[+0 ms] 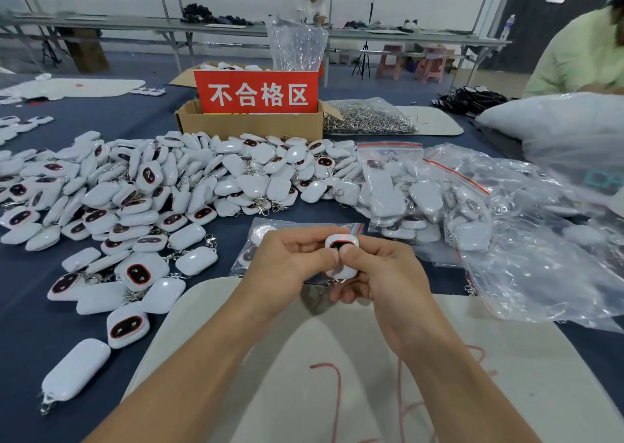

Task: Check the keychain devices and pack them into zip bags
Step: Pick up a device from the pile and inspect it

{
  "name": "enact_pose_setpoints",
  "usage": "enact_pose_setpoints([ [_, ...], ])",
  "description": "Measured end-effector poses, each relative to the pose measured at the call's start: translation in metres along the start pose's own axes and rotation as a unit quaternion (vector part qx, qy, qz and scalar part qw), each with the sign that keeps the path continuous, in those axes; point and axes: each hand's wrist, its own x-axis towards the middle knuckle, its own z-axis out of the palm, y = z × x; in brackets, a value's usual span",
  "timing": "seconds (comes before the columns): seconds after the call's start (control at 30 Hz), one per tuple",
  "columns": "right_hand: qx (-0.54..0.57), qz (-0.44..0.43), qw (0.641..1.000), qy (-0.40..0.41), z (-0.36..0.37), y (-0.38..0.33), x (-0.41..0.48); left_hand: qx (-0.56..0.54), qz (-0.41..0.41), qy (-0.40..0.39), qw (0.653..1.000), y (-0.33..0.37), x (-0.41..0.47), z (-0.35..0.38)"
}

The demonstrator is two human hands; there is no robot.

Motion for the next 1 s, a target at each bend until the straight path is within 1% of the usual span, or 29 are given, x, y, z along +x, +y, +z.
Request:
enact_pose_setpoints([
  [0.17, 0.019, 0.007, 0.999, -0.044, -0.0002, -0.0014, -0.0004, -0.011, -0.023, -0.013, 1.000, 0.0035, 0.0010, -0.0025],
  [0.27, 0.027, 0.009, 0.998, -0.060, -0.0012, -0.0012, 0.0007, -0.007, -0.027, 0.005, 1.000, 0.0027, 0.0007, -0.0005],
  [0.37, 0.012, 0.004, 0.997, -0.077, -0.0022, -0.0003, 0.0019, -0.001, -0.037, 0.033, 0.999, 0.0014, 0.0010, 0.0028],
  [0.47, -0.018, 0.003, 0.997, -0.074, -0.0026, 0.0025, 0.0031, 0.008, -0.051, 0.057, 0.997, 0.0011, 0.0014, 0.0047],
  [0.6, -0.030, 0.000, 0.997, -0.065, -0.0032, 0.0056, 0.0039, 0.012, -0.053, 0.044, 0.998, -0.0001, 0.0000, 0.0044],
  [0.9, -0.026, -0.013, 0.998, -0.048, -0.0049, 0.0028, 0.0027, 0.014, -0.013, 0.021, 1.000, -0.0007, 0.0015, 0.0032],
  [1.0, -0.030, -0.020, 0.997, -0.064, -0.0022, 0.0011, 0.0000, 0.046, 0.037, 0.055, 0.997, -0.0026, 0.0009, 0.0059],
])
